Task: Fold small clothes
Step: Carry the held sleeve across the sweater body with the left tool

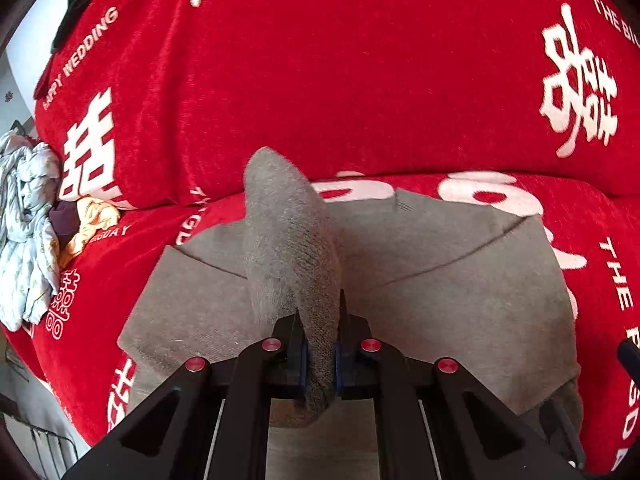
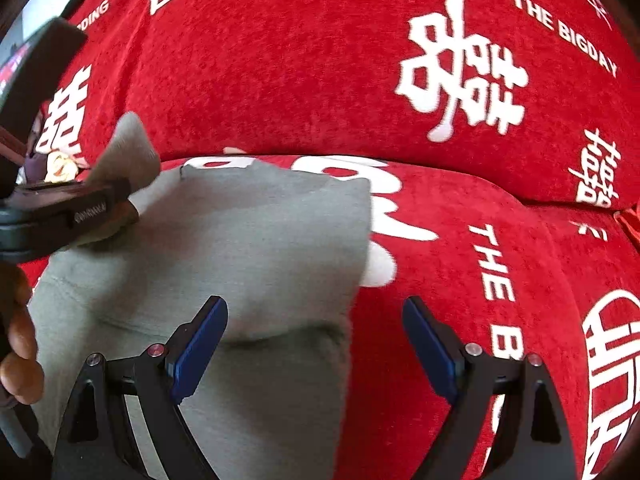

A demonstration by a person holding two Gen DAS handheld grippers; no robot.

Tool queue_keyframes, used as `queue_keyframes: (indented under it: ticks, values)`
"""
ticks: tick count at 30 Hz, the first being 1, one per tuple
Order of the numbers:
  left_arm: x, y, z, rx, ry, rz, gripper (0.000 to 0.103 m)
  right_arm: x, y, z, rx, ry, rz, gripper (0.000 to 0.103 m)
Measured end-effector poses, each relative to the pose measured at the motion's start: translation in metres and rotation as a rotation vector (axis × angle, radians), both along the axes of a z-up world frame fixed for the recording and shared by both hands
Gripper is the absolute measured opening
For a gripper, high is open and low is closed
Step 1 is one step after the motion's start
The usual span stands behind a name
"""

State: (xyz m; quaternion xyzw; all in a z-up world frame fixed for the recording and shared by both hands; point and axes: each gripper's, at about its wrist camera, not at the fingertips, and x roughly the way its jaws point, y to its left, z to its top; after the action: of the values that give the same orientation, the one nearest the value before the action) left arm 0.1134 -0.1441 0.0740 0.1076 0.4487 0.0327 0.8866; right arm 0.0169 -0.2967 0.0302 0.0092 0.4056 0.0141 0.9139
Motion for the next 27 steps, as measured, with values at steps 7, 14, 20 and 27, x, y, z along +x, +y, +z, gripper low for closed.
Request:
queue_keyframes:
  ticks: [7,14,20,27]
  values:
    - [0.002,-0.022,-0.022,0.031,0.038,-0.023,0.01,-0.005,-0.023,-0.007,0.027,0.011,-0.023,0.091]
    - [0.001,-0.023,-0.041,-0.03,0.084,-0.049,0.01,-0.01,-0.031,-0.008,0.049,0.01,-0.036,0.091]
    - [0.006,-0.005,-0.047,-0.203,0.13,-0.064,0.01,-0.011,-0.031,-0.011,0.06,0.016,-0.04,0.091]
    - [0.005,-0.001,-0.049,-0.277,0.127,-0.092,0.01,-0.011,-0.03,-0.01,0.08,0.019,-0.041,0.091]
